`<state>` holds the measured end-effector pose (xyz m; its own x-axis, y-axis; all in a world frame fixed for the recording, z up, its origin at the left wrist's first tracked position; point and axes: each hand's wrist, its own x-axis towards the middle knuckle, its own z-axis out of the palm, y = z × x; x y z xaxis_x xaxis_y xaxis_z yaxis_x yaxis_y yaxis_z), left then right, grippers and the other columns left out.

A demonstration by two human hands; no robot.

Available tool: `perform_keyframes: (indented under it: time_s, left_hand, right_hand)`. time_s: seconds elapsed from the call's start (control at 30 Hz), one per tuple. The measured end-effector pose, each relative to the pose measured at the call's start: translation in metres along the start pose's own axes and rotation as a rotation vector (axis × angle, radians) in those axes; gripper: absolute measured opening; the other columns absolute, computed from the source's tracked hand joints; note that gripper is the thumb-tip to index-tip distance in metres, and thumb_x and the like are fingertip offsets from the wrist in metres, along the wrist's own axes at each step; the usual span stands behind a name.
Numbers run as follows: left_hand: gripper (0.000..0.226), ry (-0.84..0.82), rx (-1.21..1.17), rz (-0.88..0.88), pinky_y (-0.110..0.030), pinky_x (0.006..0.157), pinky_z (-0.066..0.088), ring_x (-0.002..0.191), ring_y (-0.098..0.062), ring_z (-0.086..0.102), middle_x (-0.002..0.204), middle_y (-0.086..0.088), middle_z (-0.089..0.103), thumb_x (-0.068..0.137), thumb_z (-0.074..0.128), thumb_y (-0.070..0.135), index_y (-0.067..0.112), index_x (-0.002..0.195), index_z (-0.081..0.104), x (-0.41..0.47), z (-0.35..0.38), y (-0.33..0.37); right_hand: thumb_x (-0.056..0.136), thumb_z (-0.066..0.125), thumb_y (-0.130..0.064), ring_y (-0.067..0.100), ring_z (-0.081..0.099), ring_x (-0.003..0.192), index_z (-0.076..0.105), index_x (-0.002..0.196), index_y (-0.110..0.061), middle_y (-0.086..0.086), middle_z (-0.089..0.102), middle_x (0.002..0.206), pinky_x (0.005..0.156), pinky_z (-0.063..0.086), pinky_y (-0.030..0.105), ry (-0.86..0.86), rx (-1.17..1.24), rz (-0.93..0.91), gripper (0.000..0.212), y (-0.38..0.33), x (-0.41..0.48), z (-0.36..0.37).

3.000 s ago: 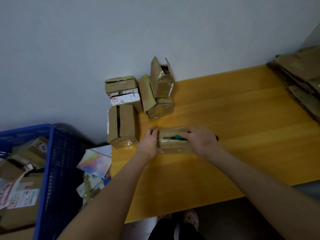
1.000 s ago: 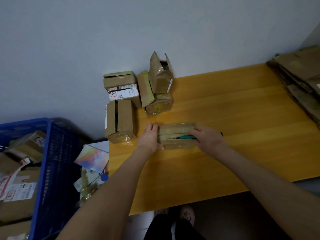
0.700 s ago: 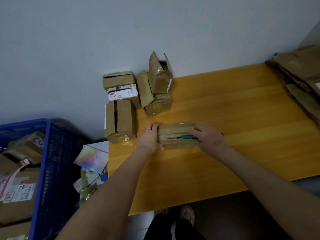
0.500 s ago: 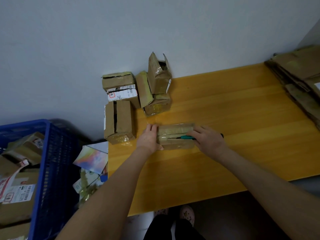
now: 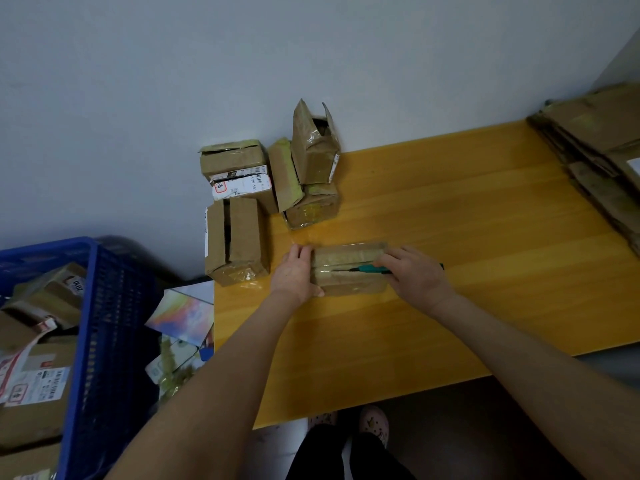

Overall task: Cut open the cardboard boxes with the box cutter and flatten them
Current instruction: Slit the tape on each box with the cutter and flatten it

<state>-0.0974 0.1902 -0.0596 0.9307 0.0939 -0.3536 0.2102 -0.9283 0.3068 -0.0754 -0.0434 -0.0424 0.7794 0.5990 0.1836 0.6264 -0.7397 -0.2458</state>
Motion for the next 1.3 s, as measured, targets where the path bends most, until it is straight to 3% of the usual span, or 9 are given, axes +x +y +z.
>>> perform_keyframes:
  time_s: [0.13, 0.33, 0.5, 0.63, 0.77, 0.93, 1.17, 1.3]
  left_hand:
    - [0.099, -0.002, 0.004, -0.003, -0.042, 0.108, 0.041, 0.135, -0.025, 0.036, 0.146, -0.003, 0.034, 0.067, 0.087, 0.029, 0.020, 0.147, 0.029, 0.000, 0.000, -0.001]
    - [0.099, 0.006, 0.041, 0.007, -0.040, 0.107, 0.041, 0.132, -0.025, 0.038, 0.143, -0.003, 0.036, 0.066, 0.086, 0.032, 0.019, 0.146, 0.030, 0.000, -0.003, 0.002]
    - [0.096, -0.027, 0.067, 0.016, -0.040, 0.107, 0.040, 0.130, -0.024, 0.038, 0.139, -0.004, 0.037, 0.067, 0.083, 0.044, 0.019, 0.144, 0.031, 0.000, -0.007, 0.004]
    - [0.095, -0.007, 0.054, 0.016, -0.040, 0.107, 0.040, 0.132, -0.024, 0.038, 0.141, -0.004, 0.036, 0.068, 0.084, 0.039, 0.018, 0.143, 0.031, -0.002, -0.005, 0.005]
    - [0.095, -0.015, 0.044, 0.008, -0.041, 0.107, 0.040, 0.131, -0.025, 0.038, 0.141, -0.004, 0.037, 0.067, 0.085, 0.037, 0.017, 0.143, 0.032, -0.002, -0.005, 0.006]
    - [0.095, -0.014, 0.039, 0.002, -0.041, 0.106, 0.041, 0.132, -0.025, 0.038, 0.141, -0.004, 0.037, 0.067, 0.086, 0.036, 0.018, 0.143, 0.032, -0.003, -0.006, 0.007]
    - [0.094, -0.013, 0.030, 0.000, -0.041, 0.107, 0.040, 0.131, -0.025, 0.038, 0.140, -0.004, 0.037, 0.067, 0.086, 0.034, 0.016, 0.142, 0.033, -0.003, -0.005, 0.008]
    - [0.094, -0.019, 0.045, -0.011, -0.041, 0.107, 0.040, 0.132, -0.025, 0.038, 0.141, -0.004, 0.037, 0.068, 0.086, 0.034, 0.017, 0.143, 0.033, -0.003, -0.006, 0.009]
  right_hand:
    - [0.076, 0.074, -0.002, 0.031, 0.059, 0.082, 0.067, 0.097, -0.011, 0.009, 0.066, 0.092, 0.059, 0.046, 0.034, -0.038, 0.078, 0.046, 0.023, 0.005, 0.000, 0.001]
    - [0.080, 0.070, -0.004, 0.032, 0.059, 0.086, 0.067, 0.099, -0.010, 0.010, 0.065, 0.096, 0.059, 0.046, 0.035, -0.042, 0.044, 0.049, 0.020, 0.005, -0.001, 0.001]
    - [0.077, 0.073, -0.003, 0.030, 0.061, 0.082, 0.068, 0.095, -0.011, 0.009, 0.065, 0.092, 0.052, 0.042, 0.030, -0.069, -0.012, -0.005, 0.019, 0.002, 0.002, 0.002]
    - [0.069, 0.081, -0.004, 0.027, 0.061, 0.069, 0.069, 0.089, -0.013, 0.007, 0.063, 0.083, 0.041, 0.044, 0.028, -0.054, -0.025, -0.038, 0.025, 0.004, 0.001, 0.003]
    - [0.079, 0.075, -0.009, 0.028, 0.060, 0.074, 0.068, 0.102, -0.014, 0.009, 0.062, 0.093, 0.046, 0.052, 0.038, -0.106, -0.050, -0.018, 0.024, 0.007, 0.003, 0.007]
    - [0.066, 0.085, -0.006, 0.025, 0.060, 0.065, 0.071, 0.094, -0.017, 0.006, 0.065, 0.085, 0.037, 0.046, 0.030, -0.089, -0.083, -0.035, 0.033, 0.006, 0.002, 0.003]
    - [0.066, 0.084, -0.005, 0.023, 0.057, 0.065, 0.069, 0.090, -0.019, 0.001, 0.068, 0.078, 0.043, 0.042, 0.028, -0.036, -0.180, -0.018, 0.031, 0.008, 0.005, -0.002]
    - [0.056, 0.084, 0.003, 0.024, 0.055, 0.062, 0.070, 0.085, -0.020, -0.001, 0.069, 0.071, 0.047, 0.035, 0.026, -0.026, -0.252, -0.036, 0.039, 0.000, 0.012, -0.001]
